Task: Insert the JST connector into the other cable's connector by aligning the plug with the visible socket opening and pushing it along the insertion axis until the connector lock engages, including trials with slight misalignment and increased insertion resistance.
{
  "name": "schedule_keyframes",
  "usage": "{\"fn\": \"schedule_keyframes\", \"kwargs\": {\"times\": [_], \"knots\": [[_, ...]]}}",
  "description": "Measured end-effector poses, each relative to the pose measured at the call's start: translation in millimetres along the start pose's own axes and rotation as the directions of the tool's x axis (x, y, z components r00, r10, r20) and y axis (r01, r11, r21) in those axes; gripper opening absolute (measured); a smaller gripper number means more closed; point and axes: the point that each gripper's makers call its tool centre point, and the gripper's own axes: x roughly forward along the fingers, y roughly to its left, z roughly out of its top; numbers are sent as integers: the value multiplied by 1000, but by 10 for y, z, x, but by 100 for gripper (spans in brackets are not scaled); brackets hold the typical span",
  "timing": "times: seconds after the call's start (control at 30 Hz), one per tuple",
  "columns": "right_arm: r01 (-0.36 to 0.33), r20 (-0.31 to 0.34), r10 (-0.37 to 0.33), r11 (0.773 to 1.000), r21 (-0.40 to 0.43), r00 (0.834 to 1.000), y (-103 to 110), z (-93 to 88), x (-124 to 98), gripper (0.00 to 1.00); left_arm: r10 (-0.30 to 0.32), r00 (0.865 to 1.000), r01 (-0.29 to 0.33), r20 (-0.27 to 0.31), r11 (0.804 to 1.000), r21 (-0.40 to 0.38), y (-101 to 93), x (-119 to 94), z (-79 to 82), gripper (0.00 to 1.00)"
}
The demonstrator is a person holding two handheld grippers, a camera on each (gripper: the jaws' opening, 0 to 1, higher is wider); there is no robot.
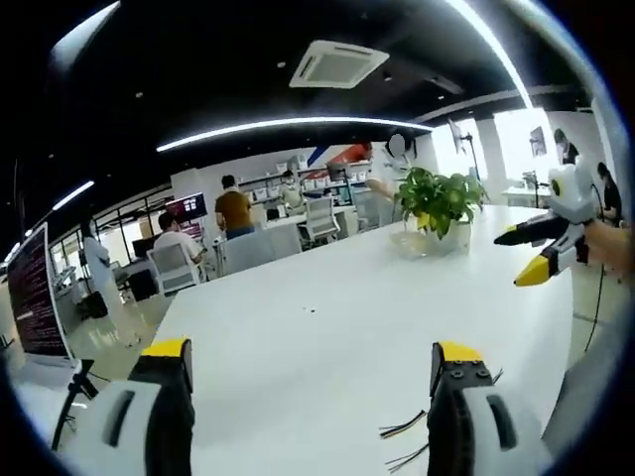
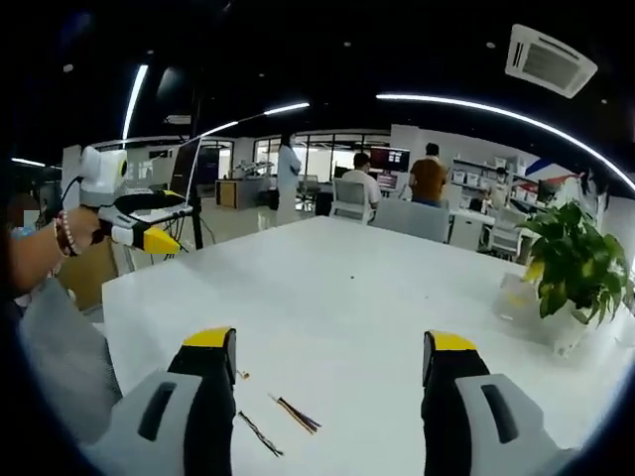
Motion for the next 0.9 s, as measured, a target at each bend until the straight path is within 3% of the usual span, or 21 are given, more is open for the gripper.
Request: {"fn": "schedule_keyframes", "kwargs": {"times": [0.07,0.13,0.23,0.33,0.4,0.47,0.5,0.73,0.9], "knots": [[-20,1,20,1000,-17,1000,17,-11,21,75,-49,998,47,-46,999,-26,-77,63,-107,99],[5,7,-5,998,-60,1000,-35,-6,35,75,-66,997,64,-41,997,-34,-117,106,-135,99],[-21,10,22,998,-53,1000,-8,-26,64,71,-113,992,110,-62,993,-53,-210,154,-226,99],[-54,1,54,997,-57,999,31,-66,85,63,-170,985,170,-15,985,-20,-300,202,-208,99],[-63,-4,63,995,-72,998,44,-92,100,65,-189,980,189,58,982,1,-332,226,-128,99],[-77,-18,77,996,-47,997,49,-130,123,71,-220,973,220,64,975,-4,-377,240,-156,98],[-81,-23,81,996,-34,996,46,-144,128,72,-259,965,259,52,966,4,-434,245,-199,98],[-109,-35,108,994,-17,993,-1,-239,150,61,-331,943,329,18,941,74,-519,318,-397,96],[-166,-62,162,983,-74,985,51,-321,185,60,-376,927,374,-3,921,111,-602,403,-503,97]]}}
